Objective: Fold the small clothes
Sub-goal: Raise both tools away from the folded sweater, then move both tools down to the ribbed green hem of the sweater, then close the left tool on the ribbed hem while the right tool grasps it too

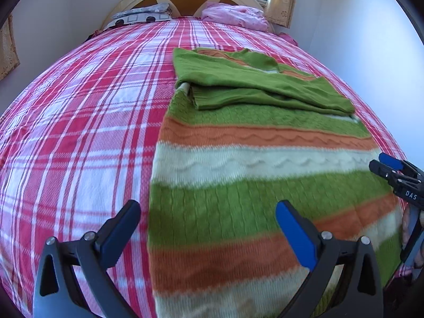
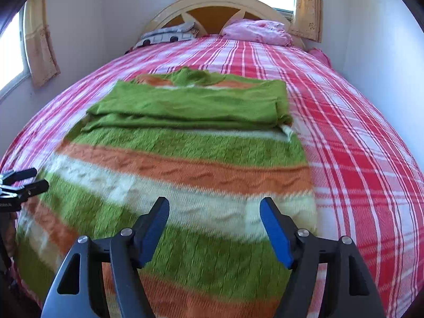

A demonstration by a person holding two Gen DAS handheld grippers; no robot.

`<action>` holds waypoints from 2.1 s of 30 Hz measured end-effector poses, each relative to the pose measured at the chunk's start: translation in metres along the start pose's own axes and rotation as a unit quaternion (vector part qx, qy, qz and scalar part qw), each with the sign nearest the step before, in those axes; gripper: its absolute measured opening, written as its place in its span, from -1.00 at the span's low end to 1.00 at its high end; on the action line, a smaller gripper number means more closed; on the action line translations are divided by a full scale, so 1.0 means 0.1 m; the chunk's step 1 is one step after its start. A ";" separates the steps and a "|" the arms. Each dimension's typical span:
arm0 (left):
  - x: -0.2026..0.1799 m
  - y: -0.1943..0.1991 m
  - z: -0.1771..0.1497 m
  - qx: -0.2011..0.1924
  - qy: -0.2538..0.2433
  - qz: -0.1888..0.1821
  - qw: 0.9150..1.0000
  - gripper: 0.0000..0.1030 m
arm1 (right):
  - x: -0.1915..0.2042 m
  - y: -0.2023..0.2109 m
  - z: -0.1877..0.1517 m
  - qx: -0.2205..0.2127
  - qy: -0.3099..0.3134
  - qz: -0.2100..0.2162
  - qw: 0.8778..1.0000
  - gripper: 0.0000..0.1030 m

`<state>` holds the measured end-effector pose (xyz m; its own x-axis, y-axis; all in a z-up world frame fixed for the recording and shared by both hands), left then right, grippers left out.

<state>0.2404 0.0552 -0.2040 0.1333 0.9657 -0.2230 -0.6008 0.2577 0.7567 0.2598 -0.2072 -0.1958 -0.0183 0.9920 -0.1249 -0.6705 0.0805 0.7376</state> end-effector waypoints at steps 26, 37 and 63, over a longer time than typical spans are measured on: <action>0.25 0.64 -0.94 -0.004 0.016 0.009 1.000 0.99 | -0.03 0.76 -1.05 0.027 0.032 -0.032 0.999 0.40; 0.08 0.59 -1.09 0.010 0.015 -0.019 1.000 0.51 | -0.13 0.86 -1.13 0.020 0.026 -0.036 0.999 0.41; -0.03 0.65 -1.21 0.020 0.026 -0.044 0.998 -0.64 | -0.47 1.10 -1.41 0.042 -0.042 0.008 0.998 0.41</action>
<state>0.1058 0.0646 -0.2281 0.1428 0.9361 -0.3213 -0.5557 0.3445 0.7567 0.0827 -0.2587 -0.2028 0.0351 0.9976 -0.0590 -0.6058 0.0682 0.7927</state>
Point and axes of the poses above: each gripper's, at about its wrist camera, not at the fingertips, and y roughly against the way its jaws point, x to its left, z to its top, the point moved 7 cm from there along -y, roughly the way its jaws point, and after that the axes turned 8 degrees about -z, right-handed, at the moved point
